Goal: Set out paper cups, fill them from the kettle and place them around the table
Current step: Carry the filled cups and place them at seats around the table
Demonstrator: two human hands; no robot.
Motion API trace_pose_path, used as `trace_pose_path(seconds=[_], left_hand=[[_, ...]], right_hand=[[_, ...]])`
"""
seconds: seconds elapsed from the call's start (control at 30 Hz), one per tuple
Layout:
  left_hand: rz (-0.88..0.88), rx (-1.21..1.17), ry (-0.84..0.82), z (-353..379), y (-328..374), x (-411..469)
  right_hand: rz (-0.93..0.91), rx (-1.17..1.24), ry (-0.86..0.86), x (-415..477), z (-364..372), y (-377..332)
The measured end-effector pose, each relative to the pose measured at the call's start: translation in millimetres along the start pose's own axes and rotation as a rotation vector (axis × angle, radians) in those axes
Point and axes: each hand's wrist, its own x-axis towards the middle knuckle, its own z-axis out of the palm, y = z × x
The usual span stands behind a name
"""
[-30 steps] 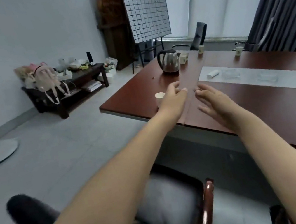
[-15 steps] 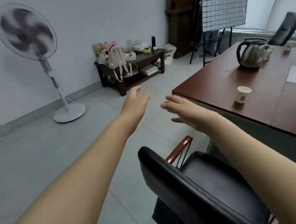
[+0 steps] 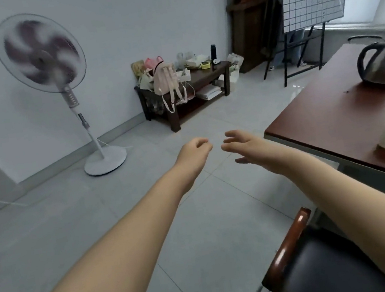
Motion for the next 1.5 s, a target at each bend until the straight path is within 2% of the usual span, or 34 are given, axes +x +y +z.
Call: trace_pose_path(seconds=[0.17,0.37,0.77,0.9,1.1,1.5], left_hand=[[0.032,0.016,-0.112,-11,5,75],[0.035,-0.031,-0.159,-29,1,180],[0.058,-0.05,-0.367,-63,2,431],[0.032,-0.074,-0.48,-33,12,501],[0.1,-0.104,-0.624,40,55,618],[0.128,-0.098,-0.741,162,141,847]], right_hand=[[0.064,0.159,0.122,70,-12,-3],[0.13,0.203,0.213,150,-20,3],[0.178,0.305,0.468,349,-37,-6],[0.21,0.295,0.552,395,-69,-3],[0.216,0.345,0.689,488,-157,24],[0.22,0.449,0.816,670,-341,52]])
